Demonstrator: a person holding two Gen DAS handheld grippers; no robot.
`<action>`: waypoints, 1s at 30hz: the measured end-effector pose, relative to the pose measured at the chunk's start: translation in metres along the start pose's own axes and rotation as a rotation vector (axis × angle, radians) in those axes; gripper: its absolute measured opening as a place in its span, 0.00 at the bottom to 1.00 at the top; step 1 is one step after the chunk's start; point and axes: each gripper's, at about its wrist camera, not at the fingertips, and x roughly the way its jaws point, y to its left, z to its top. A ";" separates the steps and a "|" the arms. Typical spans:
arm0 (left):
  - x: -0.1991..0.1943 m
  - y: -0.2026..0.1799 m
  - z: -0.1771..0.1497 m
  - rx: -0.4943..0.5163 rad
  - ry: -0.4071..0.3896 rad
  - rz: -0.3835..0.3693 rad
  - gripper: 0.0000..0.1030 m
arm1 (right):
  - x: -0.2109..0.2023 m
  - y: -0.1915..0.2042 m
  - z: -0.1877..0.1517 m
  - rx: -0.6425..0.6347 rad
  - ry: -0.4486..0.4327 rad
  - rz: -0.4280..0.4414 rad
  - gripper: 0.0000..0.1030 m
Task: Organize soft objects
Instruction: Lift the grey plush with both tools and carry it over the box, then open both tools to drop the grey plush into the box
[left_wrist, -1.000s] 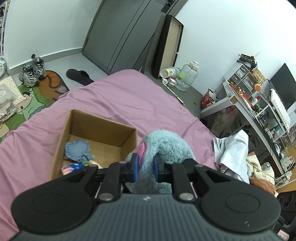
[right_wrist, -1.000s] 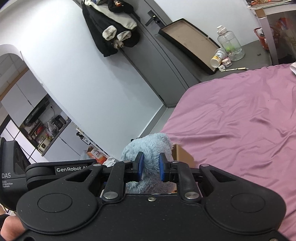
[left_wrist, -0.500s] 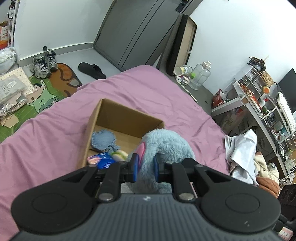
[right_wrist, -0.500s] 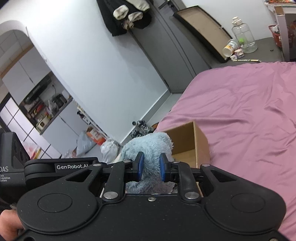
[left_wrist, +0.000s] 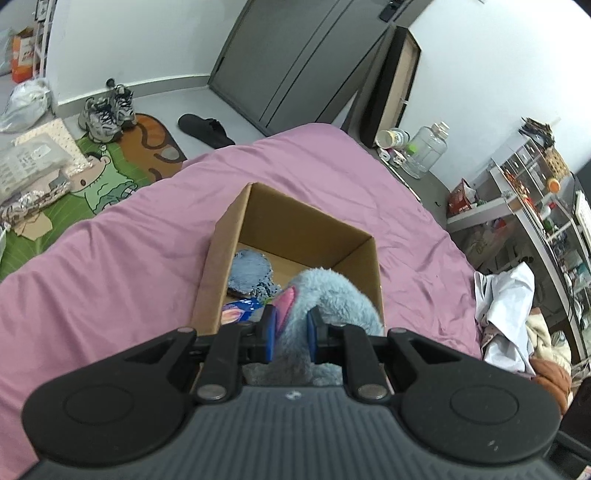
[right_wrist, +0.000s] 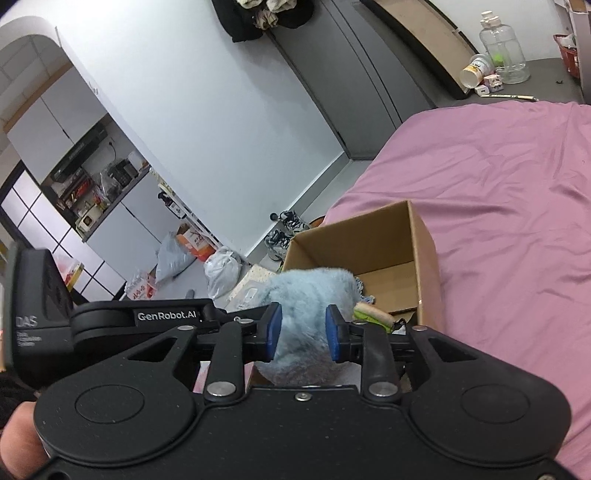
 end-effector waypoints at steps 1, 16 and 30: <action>0.002 0.001 0.001 -0.003 0.000 0.000 0.15 | -0.002 -0.003 0.001 0.007 -0.006 -0.006 0.30; 0.020 -0.004 0.023 -0.096 -0.046 -0.133 0.20 | -0.009 -0.033 0.015 0.092 -0.049 -0.063 0.31; 0.002 -0.031 0.021 0.054 -0.074 0.006 0.76 | -0.005 -0.031 0.017 0.064 -0.007 -0.096 0.35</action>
